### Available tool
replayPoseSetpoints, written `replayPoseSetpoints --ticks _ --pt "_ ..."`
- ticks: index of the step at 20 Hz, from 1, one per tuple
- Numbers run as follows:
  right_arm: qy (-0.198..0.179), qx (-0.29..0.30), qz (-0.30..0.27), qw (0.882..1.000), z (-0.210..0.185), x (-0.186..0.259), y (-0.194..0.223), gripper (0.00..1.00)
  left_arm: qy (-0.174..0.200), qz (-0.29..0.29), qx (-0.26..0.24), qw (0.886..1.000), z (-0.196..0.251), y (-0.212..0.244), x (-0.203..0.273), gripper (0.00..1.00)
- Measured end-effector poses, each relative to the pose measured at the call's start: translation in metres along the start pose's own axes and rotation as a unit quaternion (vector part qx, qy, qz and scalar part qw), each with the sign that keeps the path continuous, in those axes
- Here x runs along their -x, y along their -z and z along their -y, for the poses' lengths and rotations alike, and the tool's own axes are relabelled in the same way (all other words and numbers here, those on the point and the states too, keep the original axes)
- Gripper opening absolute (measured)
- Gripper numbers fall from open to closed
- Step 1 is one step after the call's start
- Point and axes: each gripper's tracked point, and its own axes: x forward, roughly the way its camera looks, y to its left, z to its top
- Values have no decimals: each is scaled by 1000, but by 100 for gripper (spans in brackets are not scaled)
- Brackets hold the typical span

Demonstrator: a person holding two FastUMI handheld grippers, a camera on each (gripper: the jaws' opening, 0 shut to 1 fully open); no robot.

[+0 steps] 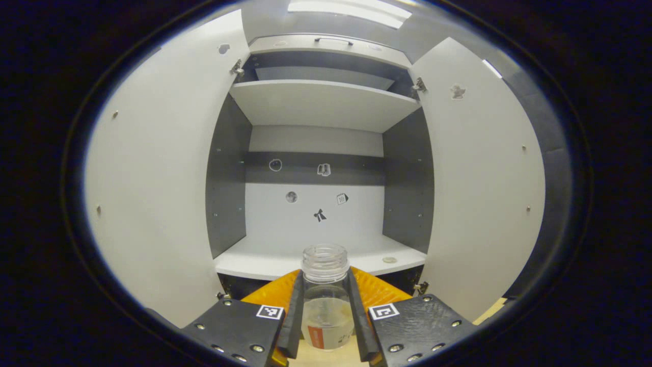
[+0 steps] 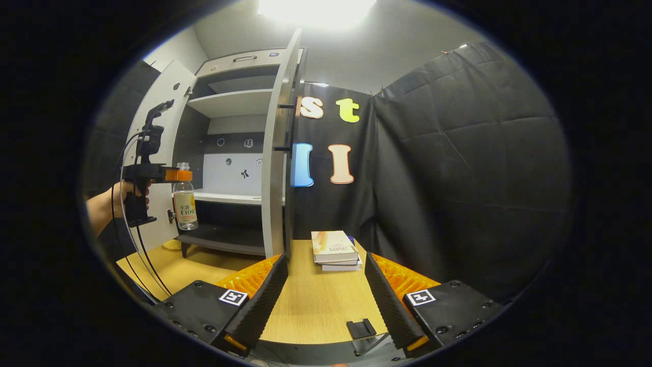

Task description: Grasp the bottle in the cabinet with the left hand and place it on the coaster, then close the right door with the right hand and the left door with the left hand.

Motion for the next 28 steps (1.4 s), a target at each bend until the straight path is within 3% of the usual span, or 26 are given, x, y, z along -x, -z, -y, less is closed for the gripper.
replayPoseSetpoints --ticks 28 --pt "-34 32 -32 998 -26 22 28 97 33 -65 22 997 29 182 65 46"
